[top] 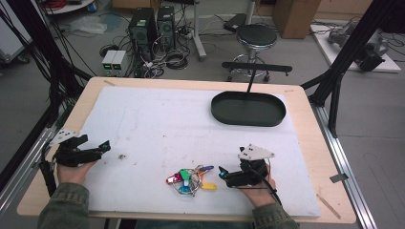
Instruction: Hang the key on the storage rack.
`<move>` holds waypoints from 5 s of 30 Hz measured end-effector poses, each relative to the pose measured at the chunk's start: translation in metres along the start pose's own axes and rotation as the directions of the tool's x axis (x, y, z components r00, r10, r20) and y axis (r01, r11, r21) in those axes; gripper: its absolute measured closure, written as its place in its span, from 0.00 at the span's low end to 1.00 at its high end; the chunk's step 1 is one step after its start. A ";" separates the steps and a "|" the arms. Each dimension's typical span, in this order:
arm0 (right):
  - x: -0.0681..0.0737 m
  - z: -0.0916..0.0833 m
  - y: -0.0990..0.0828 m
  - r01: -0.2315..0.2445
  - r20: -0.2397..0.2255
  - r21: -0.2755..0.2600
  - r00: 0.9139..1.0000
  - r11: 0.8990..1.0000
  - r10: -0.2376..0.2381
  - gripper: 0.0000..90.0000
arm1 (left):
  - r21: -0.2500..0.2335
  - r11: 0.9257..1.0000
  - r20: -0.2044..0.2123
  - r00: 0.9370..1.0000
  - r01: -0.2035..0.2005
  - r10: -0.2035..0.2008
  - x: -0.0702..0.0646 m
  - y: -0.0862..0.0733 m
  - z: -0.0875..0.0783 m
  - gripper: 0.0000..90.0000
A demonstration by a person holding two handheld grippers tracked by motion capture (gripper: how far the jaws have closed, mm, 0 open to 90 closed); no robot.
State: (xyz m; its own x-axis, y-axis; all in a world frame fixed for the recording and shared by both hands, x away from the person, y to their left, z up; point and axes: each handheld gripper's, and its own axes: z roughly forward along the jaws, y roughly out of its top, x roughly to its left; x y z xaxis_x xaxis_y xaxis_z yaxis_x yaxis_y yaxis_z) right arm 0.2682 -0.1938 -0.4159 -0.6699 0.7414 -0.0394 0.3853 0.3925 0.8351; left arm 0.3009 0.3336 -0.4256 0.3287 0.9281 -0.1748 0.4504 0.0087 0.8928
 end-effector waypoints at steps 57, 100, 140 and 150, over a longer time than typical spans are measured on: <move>0.061 0.069 0.018 0.120 -0.230 0.219 0.971 0.968 -0.068 0.17 | 0.013 1.000 0.006 1.000 -0.015 0.015 0.000 -0.001 0.003 0.02; 0.046 0.029 0.044 0.014 -0.250 0.073 0.968 0.997 0.005 0.94 | 0.007 1.000 -0.002 1.000 -0.015 0.015 0.001 -0.001 0.002 0.02; -0.003 -0.017 0.109 -0.128 -0.247 -0.088 0.964 0.988 0.102 0.94 | 0.015 1.000 0.006 1.000 -0.020 0.020 0.001 -0.001 0.003 0.02; -0.021 -0.023 0.131 -0.146 -0.222 -0.114 0.968 0.983 0.118 0.94 | 0.015 1.000 0.009 1.000 -0.019 0.019 0.001 -0.001 0.004 0.02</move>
State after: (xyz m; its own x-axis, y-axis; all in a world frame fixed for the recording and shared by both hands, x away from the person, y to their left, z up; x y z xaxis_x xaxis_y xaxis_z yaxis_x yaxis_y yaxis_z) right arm 0.3184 -0.1705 -0.2932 -0.7437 0.6433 0.1821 0.4042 0.2157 0.8889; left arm 0.3040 0.3333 -0.4279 0.3444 0.9248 -0.1613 0.4567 -0.0149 0.8895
